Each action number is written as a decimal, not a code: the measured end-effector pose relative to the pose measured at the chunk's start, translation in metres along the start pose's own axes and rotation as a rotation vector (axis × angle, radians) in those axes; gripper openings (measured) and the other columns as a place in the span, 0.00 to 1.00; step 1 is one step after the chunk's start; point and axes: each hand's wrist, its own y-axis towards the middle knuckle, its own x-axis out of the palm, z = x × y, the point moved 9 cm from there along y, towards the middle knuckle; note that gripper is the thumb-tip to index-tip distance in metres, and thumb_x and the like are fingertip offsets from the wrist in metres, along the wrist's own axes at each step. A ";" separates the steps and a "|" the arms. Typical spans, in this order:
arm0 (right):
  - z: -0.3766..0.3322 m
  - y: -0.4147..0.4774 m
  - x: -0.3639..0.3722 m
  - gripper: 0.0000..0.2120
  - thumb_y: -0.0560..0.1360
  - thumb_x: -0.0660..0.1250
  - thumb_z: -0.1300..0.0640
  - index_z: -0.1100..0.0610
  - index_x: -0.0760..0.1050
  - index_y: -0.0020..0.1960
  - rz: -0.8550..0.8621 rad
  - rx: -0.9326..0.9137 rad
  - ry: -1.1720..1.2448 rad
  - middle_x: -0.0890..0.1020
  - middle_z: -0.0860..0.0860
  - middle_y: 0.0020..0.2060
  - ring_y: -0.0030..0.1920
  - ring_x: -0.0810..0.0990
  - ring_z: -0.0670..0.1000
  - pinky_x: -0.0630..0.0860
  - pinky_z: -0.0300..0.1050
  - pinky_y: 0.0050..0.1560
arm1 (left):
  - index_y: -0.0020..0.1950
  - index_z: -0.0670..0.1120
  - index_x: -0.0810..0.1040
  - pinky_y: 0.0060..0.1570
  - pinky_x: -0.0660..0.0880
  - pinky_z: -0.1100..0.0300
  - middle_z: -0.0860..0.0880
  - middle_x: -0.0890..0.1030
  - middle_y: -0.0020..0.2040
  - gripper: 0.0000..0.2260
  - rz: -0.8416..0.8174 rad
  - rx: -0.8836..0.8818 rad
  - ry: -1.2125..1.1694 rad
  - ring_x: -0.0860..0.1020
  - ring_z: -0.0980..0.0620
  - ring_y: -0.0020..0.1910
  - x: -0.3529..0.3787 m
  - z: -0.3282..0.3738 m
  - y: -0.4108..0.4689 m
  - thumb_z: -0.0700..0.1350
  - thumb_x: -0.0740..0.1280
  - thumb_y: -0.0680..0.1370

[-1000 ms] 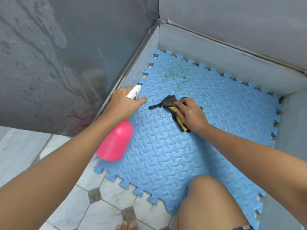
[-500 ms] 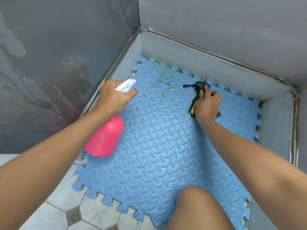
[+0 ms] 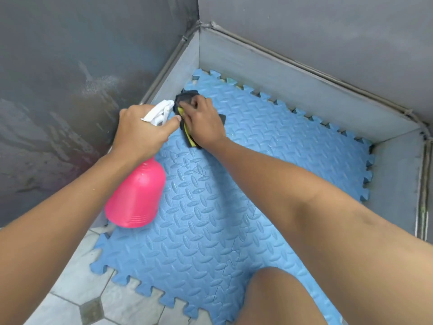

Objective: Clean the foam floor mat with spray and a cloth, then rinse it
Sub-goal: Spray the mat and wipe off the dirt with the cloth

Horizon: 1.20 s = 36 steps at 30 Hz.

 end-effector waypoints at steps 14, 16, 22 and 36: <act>0.298 -0.187 -0.165 0.19 0.82 0.58 0.51 0.57 0.74 0.69 0.206 0.848 -0.262 0.73 0.64 0.57 0.60 0.72 0.65 0.71 0.56 0.59 | 0.43 0.38 0.82 0.39 0.82 0.40 0.35 0.81 0.34 0.27 0.008 0.009 0.083 0.74 0.46 0.29 -0.002 -0.002 0.003 0.63 0.74 0.70; 0.289 -0.186 -0.160 0.20 0.83 0.58 0.51 0.58 0.72 0.71 0.201 0.866 -0.263 0.72 0.64 0.58 0.62 0.70 0.65 0.70 0.56 0.59 | 0.39 0.38 0.80 0.40 0.82 0.40 0.36 0.81 0.34 0.25 0.002 0.023 0.112 0.79 0.39 0.32 -0.001 0.000 0.003 0.63 0.73 0.70; 0.196 -0.098 -0.102 0.20 0.82 0.59 0.51 0.57 0.74 0.70 0.174 0.542 -0.159 0.74 0.60 0.58 0.60 0.71 0.61 0.70 0.52 0.58 | 0.39 0.39 0.79 0.41 0.83 0.39 0.36 0.81 0.35 0.25 -0.009 0.034 0.115 0.81 0.34 0.38 0.003 -0.002 0.005 0.62 0.73 0.70; 0.051 0.091 0.023 0.18 0.81 0.55 0.53 0.59 0.72 0.66 -0.104 0.197 -0.128 0.72 0.58 0.63 0.61 0.70 0.59 0.70 0.53 0.60 | 0.41 0.39 0.80 0.43 0.84 0.40 0.36 0.82 0.37 0.22 -0.022 0.055 0.042 0.82 0.35 0.38 0.002 -0.008 0.005 0.60 0.73 0.71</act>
